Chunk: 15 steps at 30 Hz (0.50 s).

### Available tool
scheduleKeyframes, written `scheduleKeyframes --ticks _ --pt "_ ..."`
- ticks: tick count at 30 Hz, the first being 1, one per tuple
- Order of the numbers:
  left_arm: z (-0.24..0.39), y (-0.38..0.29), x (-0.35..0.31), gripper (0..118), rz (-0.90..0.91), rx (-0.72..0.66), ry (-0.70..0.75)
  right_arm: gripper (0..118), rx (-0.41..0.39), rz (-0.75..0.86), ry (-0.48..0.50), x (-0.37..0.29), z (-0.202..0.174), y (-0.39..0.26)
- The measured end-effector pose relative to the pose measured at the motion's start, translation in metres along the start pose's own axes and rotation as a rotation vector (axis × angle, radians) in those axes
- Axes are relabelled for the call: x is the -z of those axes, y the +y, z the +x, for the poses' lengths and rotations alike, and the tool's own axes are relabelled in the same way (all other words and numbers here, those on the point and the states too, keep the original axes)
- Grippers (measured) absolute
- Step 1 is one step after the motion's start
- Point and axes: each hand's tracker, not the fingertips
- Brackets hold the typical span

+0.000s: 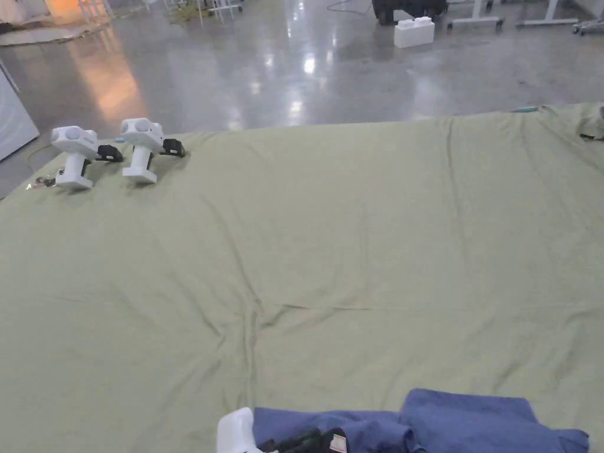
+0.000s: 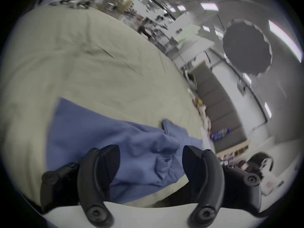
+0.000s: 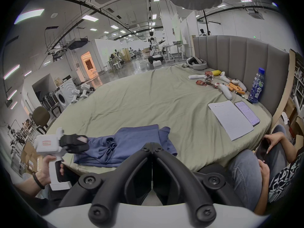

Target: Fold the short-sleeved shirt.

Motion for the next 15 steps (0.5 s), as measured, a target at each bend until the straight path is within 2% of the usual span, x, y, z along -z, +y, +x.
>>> scheduleKeyframes --ticks 3,6,7,10,11,12,13,14,15 --pt "-0.039 0.011 -0.043 88 0.093 -0.15 0.029 2 0.01 -0.018 0.038 0.008 -0.005 0.0" --pt "-0.068 0.02 -0.059 88 0.173 -0.192 0.175 2 -0.011 -0.029 0.065 0.014 -0.013 0.001" --pt "-0.077 0.02 -0.058 88 0.18 -0.23 0.155 2 -0.02 -0.027 0.068 0.015 -0.017 0.002" --pt "-0.101 0.014 -0.03 85 0.078 -0.364 -0.032 2 -0.04 -0.027 0.075 0.014 -0.026 0.003" --pt "-0.103 0.01 -0.016 72 0.044 -0.385 -0.073 2 -0.043 -0.024 0.078 0.013 -0.028 0.003" --pt "-0.102 0.007 -0.004 24 0.023 -0.392 -0.081 2 -0.045 -0.022 0.081 0.013 -0.029 0.003" --pt "-0.082 0.003 -0.001 24 0.044 -0.38 -0.064 2 -0.046 -0.022 0.082 0.011 -0.03 0.003" --pt "-0.078 0.003 0.005 11 0.043 -0.379 -0.052 2 -0.049 -0.021 0.078 0.009 -0.032 0.003" --pt "-0.079 0.001 0.009 12 0.02 -0.399 -0.007 2 -0.054 -0.019 0.071 0.006 -0.032 0.002"
